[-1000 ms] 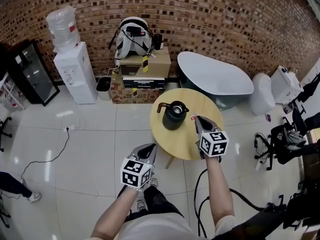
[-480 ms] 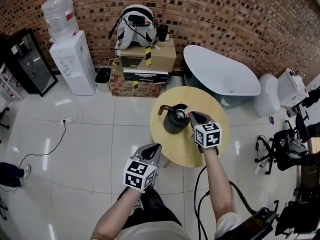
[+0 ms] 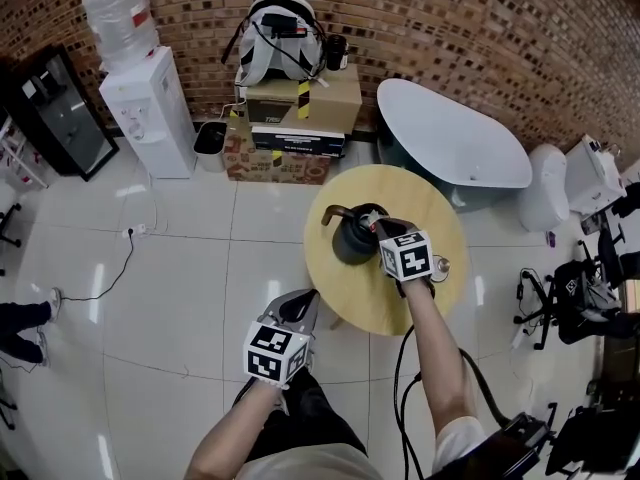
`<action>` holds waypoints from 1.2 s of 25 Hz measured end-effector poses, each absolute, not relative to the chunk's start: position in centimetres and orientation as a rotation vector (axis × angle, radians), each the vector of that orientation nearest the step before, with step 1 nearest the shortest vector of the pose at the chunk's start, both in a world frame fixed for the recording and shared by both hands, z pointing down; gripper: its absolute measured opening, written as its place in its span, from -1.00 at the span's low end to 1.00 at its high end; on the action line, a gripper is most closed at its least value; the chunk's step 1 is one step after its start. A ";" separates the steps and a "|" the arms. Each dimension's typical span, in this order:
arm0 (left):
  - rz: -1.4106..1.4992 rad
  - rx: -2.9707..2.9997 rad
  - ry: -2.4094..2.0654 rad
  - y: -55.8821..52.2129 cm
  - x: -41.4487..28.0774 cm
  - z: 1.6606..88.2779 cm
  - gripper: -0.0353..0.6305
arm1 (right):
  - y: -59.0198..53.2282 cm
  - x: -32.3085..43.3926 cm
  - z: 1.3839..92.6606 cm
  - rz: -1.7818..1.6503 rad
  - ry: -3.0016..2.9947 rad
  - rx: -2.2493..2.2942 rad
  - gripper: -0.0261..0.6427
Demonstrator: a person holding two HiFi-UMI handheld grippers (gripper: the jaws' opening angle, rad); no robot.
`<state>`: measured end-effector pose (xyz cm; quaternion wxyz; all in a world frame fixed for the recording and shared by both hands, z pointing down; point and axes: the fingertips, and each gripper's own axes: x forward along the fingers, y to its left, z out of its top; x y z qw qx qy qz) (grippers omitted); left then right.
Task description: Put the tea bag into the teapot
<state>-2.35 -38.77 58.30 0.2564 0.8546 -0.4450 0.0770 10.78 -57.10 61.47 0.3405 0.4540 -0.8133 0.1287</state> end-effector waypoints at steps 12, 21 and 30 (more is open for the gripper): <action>0.199 2.305 -1.223 -39.0 -2.7 58.3 -0.86 | -56.5 11.4 60.0 0.364 -2.158 1.249 -0.60; 0.174 2.346 -1.222 -38.6 -2.9 56.2 -0.86 | -47.9 13.1 56.2 0.538 -2.310 1.501 -0.92; 0.130 2.444 -1.210 -35.0 -3.6 52.1 -0.86 | -37.0 13.2 50.9 1.063 -2.621 1.727 -0.92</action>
